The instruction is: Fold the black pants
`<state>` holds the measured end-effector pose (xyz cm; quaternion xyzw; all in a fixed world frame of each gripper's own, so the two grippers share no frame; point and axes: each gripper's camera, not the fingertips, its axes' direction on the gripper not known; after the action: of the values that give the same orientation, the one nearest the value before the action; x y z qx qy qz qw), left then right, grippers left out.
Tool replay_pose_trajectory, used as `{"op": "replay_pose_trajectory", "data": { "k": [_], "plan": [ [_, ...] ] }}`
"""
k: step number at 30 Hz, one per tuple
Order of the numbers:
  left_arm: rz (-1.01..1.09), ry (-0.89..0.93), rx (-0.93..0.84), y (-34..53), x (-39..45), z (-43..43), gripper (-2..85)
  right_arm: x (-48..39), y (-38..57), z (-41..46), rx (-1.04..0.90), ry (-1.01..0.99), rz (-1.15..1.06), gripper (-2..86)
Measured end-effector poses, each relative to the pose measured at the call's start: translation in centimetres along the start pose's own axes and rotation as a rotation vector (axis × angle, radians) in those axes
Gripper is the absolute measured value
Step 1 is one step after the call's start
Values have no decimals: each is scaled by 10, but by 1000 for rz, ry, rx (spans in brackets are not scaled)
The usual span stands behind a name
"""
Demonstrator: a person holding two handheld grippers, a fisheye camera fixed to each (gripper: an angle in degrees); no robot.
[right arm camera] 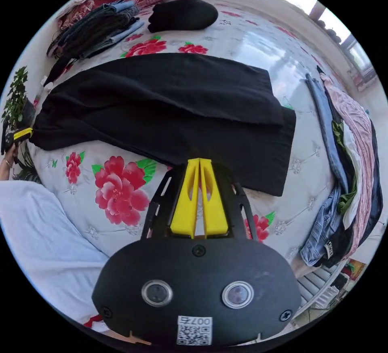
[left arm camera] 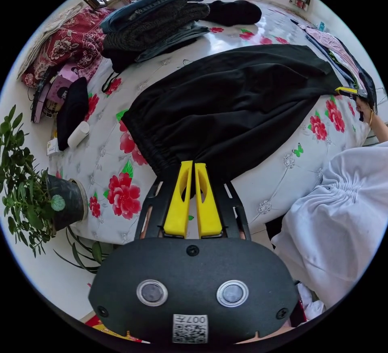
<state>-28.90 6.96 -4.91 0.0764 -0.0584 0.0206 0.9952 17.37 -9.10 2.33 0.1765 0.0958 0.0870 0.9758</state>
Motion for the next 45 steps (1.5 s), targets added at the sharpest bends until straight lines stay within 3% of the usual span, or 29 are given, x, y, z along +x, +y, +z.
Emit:
{"op": "replay_pose_trajectory", "data": {
  "k": [6, 12, 18, 21, 25, 29, 34, 37, 41, 45],
  "plan": [
    [-28, -4, 30, 15, -6, -10, -9, -39, 23, -64, 236, 13, -106, 23],
    [-65, 6, 43, 23, -8, -16, -10, -87, 4, 12, -18, -57, -207, 62],
    [-43, -7, 59, 32, -6, -33, -10, -92, -11, 14, -11, 33, -135, 7],
    [-36, -25, 52, 39, -4, -37, -9, -98, -9, -32, 121, 58, -120, 0],
    [-34, -65, 32, 56, -3, -42, -10, -134, 16, -162, 299, 145, -192, -2],
    [-83, -74, 3, 77, -12, -37, -9, -171, 29, -256, 178, 176, -341, -2],
    [-126, -66, -4, 80, -19, -24, -10, -136, -23, -216, 160, 412, -151, 0],
    [-104, -81, 9, 84, -15, -26, -10, -109, -28, -170, 62, 247, -72, 9],
    [-136, -82, 36, 101, -16, -27, -10, -108, 33, -152, 260, -193, -32, 41],
    [-135, -82, 35, 104, -20, -21, -10, -140, 78, -100, 160, -323, -90, 70]
  ]
}}
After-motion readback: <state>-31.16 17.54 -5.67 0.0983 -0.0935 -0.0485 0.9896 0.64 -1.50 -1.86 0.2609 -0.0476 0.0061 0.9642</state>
